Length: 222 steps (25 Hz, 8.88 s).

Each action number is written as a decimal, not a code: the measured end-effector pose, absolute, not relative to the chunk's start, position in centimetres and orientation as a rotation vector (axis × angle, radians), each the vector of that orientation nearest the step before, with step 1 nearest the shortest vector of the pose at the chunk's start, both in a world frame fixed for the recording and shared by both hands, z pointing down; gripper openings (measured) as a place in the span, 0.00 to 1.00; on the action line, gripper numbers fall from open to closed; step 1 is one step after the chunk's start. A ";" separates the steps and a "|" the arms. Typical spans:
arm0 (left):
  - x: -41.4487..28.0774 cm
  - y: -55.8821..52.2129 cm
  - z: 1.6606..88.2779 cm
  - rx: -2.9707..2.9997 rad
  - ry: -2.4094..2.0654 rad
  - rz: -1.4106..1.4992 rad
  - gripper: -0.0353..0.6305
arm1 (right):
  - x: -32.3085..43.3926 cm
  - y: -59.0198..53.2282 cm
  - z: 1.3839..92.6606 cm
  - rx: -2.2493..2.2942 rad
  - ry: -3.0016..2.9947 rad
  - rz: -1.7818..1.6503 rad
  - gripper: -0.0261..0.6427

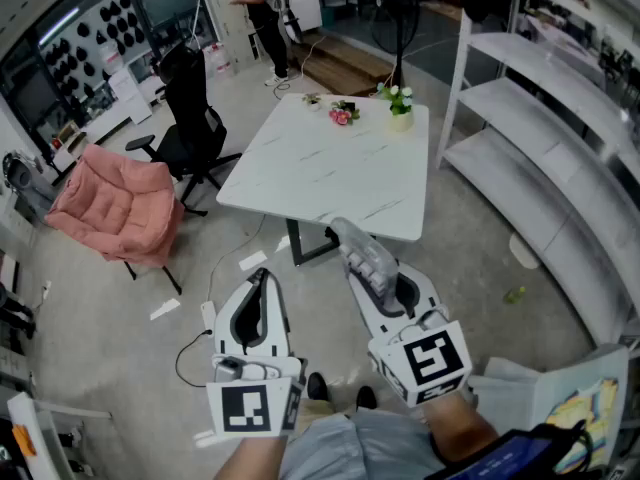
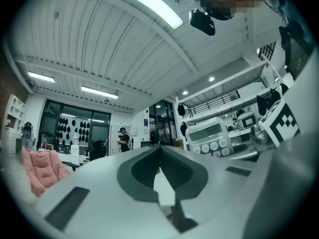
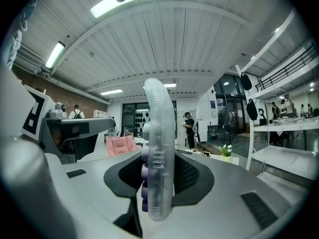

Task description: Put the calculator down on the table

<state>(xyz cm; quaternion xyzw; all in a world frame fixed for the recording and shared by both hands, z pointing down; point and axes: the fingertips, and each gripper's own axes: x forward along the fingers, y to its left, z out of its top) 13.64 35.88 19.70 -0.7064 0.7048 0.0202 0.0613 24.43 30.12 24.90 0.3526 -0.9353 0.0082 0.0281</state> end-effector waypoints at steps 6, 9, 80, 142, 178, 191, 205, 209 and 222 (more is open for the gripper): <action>13.9 36.5 20.0 -2.131 2.147 0.061 0.06 | 25.1 30.5 24.9 1.097 -2.893 0.021 0.25; 14.1 36.9 20.6 -2.129 2.152 0.056 0.06 | 26.0 30.7 25.0 1.128 -2.893 0.024 0.26; -18.6 -13.9 23.0 -2.181 2.100 -0.085 0.06 | -5.0 -18.6 28.8 1.155 -2.806 0.234 0.26; -26.1 -22.8 40.0 -2.546 2.120 -0.367 0.06 | -11.3 -21.3 52.5 1.146 -2.290 0.683 0.26; -26.2 -25.4 39.8 -2.539 2.127 -0.381 0.06 | -10.5 -24.0 53.8 1.158 -2.250 0.697 0.34; -24.4 -25.1 39.7 -2.563 2.088 -0.403 0.06 | -8.1 -24.5 55.5 1.192 -2.232 0.749 0.38; -21.5 -24.4 32.3 -2.514 2.015 -0.254 0.07 | -6.8 -26.1 43.6 1.364 -2.442 0.539 0.31; -20.9 -23.9 27.5 -2.466 1.979 -0.172 0.07 | -6.9 -26.4 36.2 1.437 -2.534 0.363 0.23; -20.6 -22.6 18.2 -2.368 1.906 0.076 0.07 | -6.6 -25.2 23.5 1.542 -2.688 -0.034 0.07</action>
